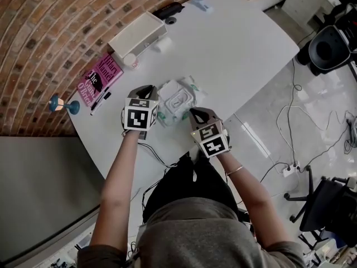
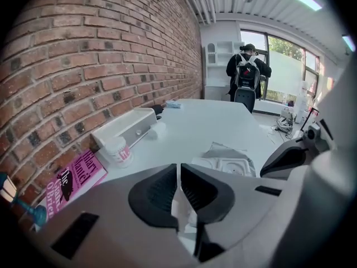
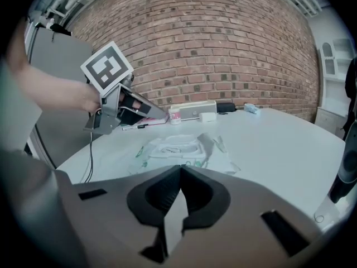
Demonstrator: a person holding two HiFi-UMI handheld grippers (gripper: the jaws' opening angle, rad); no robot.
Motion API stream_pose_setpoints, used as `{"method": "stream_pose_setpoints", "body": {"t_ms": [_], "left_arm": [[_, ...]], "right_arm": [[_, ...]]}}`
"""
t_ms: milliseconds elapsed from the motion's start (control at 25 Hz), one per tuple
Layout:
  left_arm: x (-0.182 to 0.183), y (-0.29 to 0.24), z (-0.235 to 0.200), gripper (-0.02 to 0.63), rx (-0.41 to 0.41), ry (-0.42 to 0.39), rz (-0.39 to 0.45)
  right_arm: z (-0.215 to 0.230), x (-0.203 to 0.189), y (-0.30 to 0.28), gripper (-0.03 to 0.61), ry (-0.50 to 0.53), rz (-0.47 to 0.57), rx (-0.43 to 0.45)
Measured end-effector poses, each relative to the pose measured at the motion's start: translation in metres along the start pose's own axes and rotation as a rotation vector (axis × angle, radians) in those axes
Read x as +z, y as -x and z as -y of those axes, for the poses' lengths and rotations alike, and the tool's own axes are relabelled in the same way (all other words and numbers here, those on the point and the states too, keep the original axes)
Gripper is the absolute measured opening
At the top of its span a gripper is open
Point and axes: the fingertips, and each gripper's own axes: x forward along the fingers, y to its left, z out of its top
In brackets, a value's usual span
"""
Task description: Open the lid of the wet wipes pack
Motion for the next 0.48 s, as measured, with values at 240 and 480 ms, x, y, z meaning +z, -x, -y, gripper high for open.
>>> {"method": "stream_pose_setpoints", "body": {"t_ms": [240,480], "left_arm": [[-0.001,0.021,-0.003,0.038,0.041,0.069,0.057],[-0.011,0.048,-0.004,0.035,0.093,0.128,0.113]], "right_arm": [[0.004,0.024,0.014,0.008,-0.017,0.052,0.012],[0.003,0.045,0.028,0.008,-0.022,0.110,0.022]]}}
